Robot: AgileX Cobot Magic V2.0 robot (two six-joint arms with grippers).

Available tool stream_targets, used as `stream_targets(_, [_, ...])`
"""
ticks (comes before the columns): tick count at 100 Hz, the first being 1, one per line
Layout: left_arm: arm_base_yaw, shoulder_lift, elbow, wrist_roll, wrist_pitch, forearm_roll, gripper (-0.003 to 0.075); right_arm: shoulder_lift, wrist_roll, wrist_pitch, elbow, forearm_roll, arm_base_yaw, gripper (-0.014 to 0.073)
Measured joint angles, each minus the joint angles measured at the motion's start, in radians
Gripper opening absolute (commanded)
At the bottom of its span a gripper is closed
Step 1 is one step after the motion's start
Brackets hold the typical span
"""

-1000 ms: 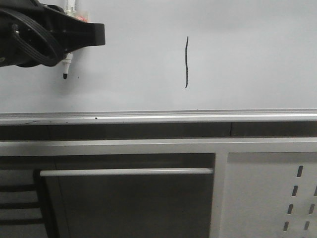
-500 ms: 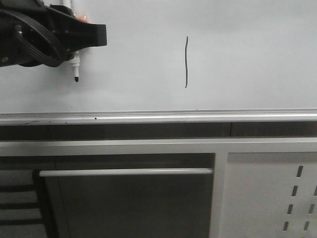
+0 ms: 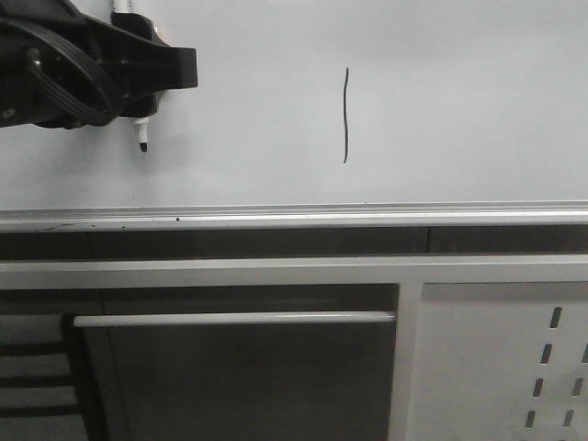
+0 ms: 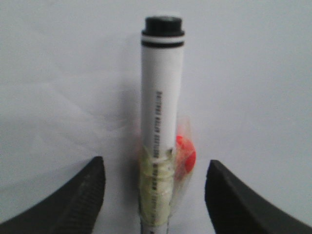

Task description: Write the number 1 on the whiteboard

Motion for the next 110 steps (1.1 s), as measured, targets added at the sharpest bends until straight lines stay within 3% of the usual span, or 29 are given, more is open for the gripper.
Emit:
stream_targets(26, [0.002,-0.048,0.015,0.000,0.102,0.009,0.0505,0.000,0.000,0.008,0.000,-0.002,-0.001,0.0260])
stream_targets(52, [0.002,-0.260,0.098,0.000,0.179,0.009,0.0504,-0.002,0.002,0.018,0.000,-0.024,-0.001,0.0257])
stream_targets(63, [0.002,-0.371,0.122,0.000,0.233,0.009,0.0484,-0.014,0.018,0.015,0.000,-0.029,-0.001,0.0181])
stream_targets(70, [0.002,-0.445,0.129,0.007,0.287,0.014,0.0435,-0.035,0.037,-0.003,0.002,-0.029,-0.001,0.0073])
stream_targets(78, [0.002,-0.530,0.134,0.030,0.365,0.033,0.0305,-0.077,0.048,-0.050,0.026,-0.031,-0.001,-0.0063])
stream_targets(91, [0.002,-0.648,0.136,0.064,0.500,0.104,-0.0018,-0.175,0.052,-0.142,0.100,-0.031,-0.001,-0.0060])
stream_targets(110, [0.002,-0.823,0.136,0.083,0.669,0.176,-0.0020,-0.380,0.052,-0.298,0.277,-0.029,-0.001,-0.0064])
